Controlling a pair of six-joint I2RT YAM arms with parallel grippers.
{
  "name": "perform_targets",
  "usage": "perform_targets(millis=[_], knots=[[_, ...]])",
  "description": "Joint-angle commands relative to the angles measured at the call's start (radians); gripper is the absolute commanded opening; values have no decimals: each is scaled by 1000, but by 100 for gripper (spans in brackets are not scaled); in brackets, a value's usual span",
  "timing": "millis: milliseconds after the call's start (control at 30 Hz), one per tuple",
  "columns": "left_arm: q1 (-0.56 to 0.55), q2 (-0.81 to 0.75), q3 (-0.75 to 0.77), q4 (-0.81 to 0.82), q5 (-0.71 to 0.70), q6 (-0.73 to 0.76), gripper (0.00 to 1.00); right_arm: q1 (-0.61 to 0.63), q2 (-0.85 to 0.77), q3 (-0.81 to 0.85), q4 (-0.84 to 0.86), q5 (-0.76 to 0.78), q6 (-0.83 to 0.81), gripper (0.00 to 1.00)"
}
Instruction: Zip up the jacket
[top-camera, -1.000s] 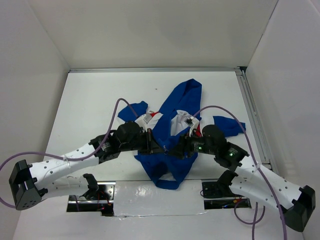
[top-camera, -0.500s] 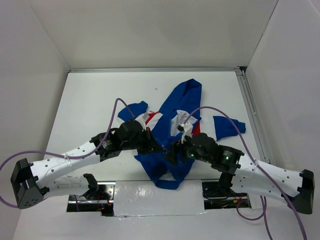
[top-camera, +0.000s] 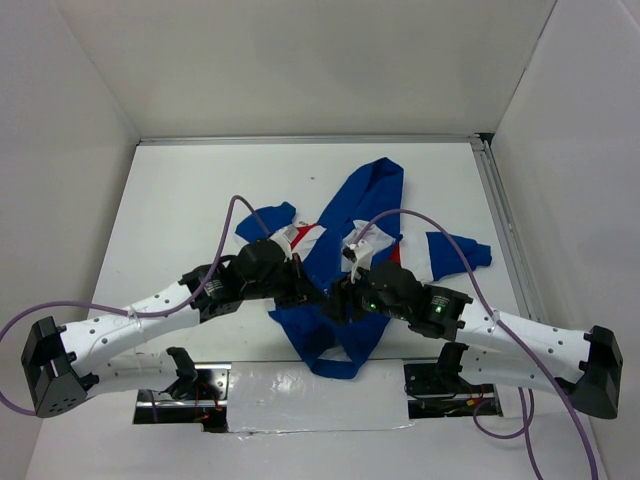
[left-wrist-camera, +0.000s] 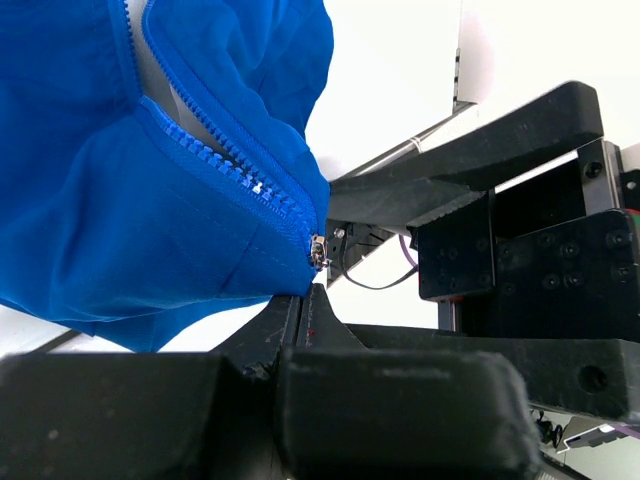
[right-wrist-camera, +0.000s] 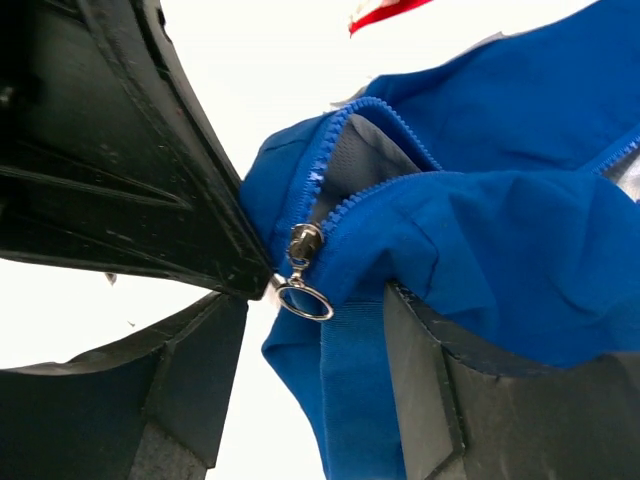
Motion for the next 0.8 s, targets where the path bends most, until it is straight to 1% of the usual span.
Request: perform_targets(millis=[0, 33, 67, 167, 200, 267, 300, 400, 433, 467, 500, 567, 767], knots=[[2, 6, 44, 25, 5, -6, 0, 10, 1, 47, 93, 23, 16, 62], [4, 8, 42, 25, 8, -6, 0, 10, 1, 49, 97, 29, 22, 60], [4, 12, 43, 25, 10, -4, 0, 10, 2, 49, 102, 25, 22, 56], [2, 14, 45, 25, 15, -1, 0, 13, -1, 49, 108, 34, 20, 50], [2, 14, 45, 25, 15, -3, 0, 14, -2, 49, 102, 40, 22, 45], [4, 11, 45, 29, 13, 3, 0, 14, -4, 52, 94, 60, 25, 43], [4, 9, 45, 29, 13, 3, 0, 15, -4, 52, 85, 66, 26, 39], [4, 11, 44, 32, 15, 14, 0, 15, -24, 41, 87, 75, 31, 33], [4, 9, 42, 32, 13, 20, 0, 15, -34, 41, 87, 77, 30, 28], [4, 11, 42, 31, 13, 23, 0, 15, -39, 41, 81, 75, 31, 15], [4, 12, 43, 29, 15, 30, 0, 17, -45, 43, 75, 80, 37, 9], [4, 14, 39, 34, 19, 37, 0, 15, -58, 43, 65, 77, 39, 0], [5, 14, 31, 45, 25, 50, 0, 15, -81, 26, 94, 11, 28, 0]])
